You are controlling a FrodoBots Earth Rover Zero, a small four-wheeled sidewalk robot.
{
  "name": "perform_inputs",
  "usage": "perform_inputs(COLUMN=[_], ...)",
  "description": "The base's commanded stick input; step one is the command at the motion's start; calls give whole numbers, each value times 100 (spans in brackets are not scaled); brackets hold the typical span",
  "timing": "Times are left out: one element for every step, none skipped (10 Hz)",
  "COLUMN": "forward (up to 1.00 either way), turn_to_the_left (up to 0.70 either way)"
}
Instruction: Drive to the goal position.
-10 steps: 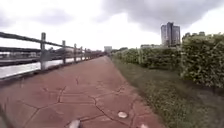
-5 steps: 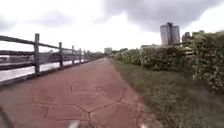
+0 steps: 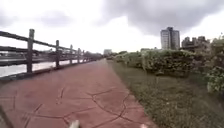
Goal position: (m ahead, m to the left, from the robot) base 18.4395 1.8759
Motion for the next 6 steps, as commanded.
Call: perform_inputs(forward=[70,70,70,70,70,70], turn_to_the_left=[17,35,35,35,35,35])
